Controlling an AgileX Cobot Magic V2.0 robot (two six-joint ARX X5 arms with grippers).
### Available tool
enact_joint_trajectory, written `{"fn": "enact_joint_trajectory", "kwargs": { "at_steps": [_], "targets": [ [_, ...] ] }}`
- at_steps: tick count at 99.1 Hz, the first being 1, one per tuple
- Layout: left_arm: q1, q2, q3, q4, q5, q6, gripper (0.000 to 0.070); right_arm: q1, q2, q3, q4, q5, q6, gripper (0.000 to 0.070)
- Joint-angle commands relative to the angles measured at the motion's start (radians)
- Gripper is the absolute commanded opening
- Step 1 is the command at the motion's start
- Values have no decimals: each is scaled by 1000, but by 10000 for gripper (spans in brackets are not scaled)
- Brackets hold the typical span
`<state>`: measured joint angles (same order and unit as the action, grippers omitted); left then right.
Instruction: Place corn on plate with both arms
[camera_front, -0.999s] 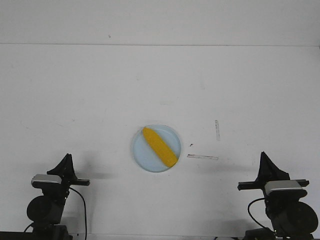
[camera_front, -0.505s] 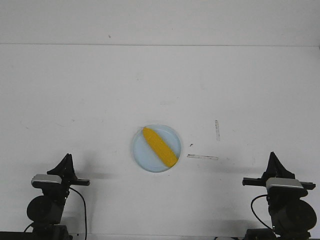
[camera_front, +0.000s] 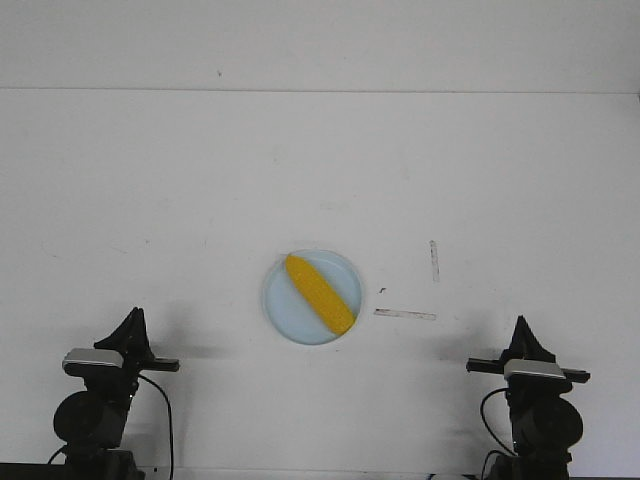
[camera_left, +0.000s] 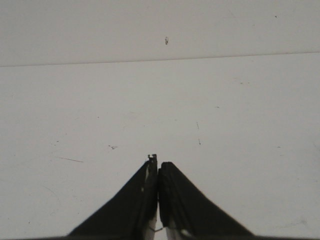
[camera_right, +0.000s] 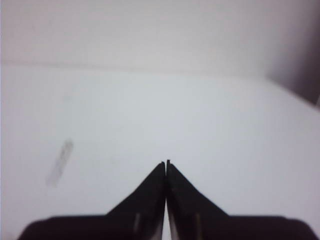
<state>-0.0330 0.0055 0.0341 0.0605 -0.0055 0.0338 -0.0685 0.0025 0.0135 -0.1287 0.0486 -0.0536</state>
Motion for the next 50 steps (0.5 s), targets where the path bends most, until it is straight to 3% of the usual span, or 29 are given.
{"fn": "enact_joint_trajectory", "kwargs": {
  "at_steps": [1, 50],
  "targets": [
    [1, -2, -21, 19, -2, -4, 0, 5, -2, -1, 8, 0, 11, 0],
    [0, -2, -20, 16, -2, -4, 0, 18, -2, -1, 84, 4, 11, 0]
  ]
}}
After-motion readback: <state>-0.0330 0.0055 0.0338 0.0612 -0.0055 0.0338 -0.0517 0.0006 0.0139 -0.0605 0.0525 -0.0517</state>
